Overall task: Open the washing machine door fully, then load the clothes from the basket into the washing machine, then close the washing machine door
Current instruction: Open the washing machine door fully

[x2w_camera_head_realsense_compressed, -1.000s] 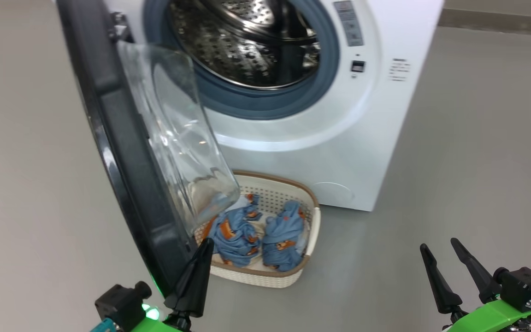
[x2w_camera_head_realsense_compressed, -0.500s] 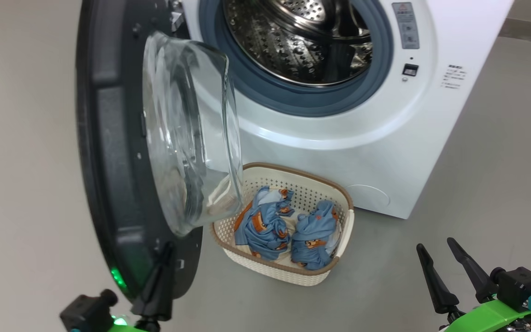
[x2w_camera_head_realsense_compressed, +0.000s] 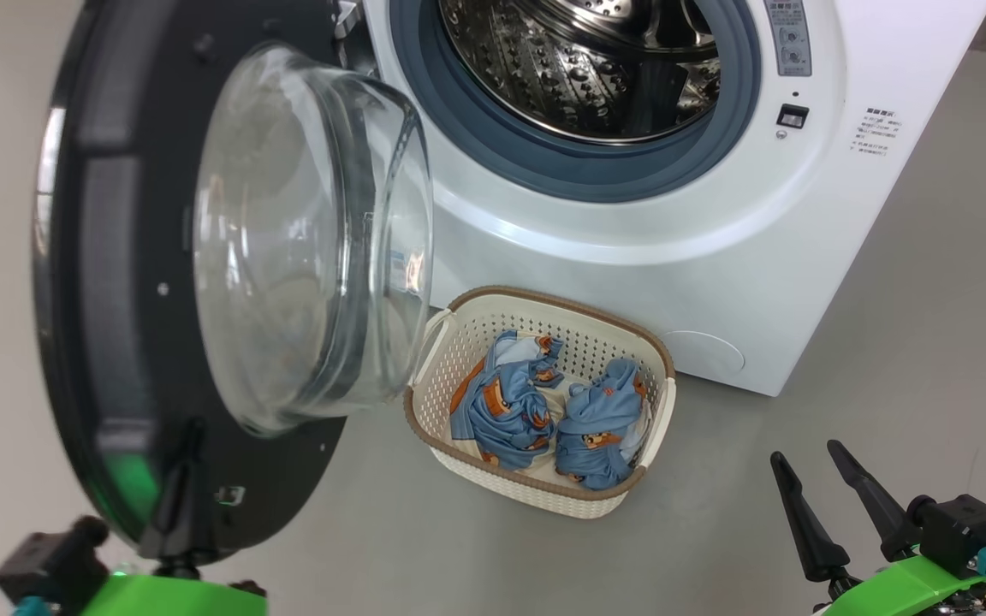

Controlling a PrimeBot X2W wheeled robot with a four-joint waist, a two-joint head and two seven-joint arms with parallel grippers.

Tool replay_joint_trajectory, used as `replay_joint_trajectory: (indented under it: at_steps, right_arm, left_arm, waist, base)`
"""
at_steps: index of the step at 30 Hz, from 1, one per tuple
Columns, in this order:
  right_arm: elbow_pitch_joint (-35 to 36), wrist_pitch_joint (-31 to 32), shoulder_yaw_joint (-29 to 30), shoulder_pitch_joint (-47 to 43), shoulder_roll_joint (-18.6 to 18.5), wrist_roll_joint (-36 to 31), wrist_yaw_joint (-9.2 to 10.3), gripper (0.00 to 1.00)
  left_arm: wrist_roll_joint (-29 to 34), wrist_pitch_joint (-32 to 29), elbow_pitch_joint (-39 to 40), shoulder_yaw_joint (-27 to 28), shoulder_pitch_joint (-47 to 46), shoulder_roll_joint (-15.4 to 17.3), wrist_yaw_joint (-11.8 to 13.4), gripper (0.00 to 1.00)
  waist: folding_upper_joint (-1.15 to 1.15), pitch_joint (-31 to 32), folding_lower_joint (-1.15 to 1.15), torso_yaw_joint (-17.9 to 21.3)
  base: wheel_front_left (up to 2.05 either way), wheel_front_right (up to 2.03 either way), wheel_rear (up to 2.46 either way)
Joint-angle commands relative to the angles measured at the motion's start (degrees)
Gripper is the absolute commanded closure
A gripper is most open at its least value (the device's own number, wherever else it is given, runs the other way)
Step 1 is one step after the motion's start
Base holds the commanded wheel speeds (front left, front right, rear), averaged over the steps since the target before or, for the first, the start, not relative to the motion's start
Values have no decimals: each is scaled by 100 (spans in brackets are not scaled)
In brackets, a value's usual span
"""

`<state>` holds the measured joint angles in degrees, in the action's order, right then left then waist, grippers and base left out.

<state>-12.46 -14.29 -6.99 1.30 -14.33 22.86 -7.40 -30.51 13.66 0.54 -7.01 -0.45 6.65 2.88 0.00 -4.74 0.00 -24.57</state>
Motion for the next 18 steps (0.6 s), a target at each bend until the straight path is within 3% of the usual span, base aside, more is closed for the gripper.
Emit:
replay_joint_trajectory:
  at_steps: [1,7,18]
  right_arm:
    - [157,-71,-147,170,-61,-68,-9,0]
    - [159,-71,-154,196,-109,-71,-9,0]
    - [144,-71,-220,309,-196,-76,-9,0]
  left_arm:
    - [-28,61,64,357,-258,198,103,100]
    - [23,98,-86,740,-431,346,254,100]
    - [5,129,-694,1303,-849,529,189,100]
  waist:
    - [0,-20,0,4]
    - [0,-111,0,-7]
    - [0,-247,0,-14]
  base:
    - [0,0,0]
    - [0,0,0]
    - [0,0,0]
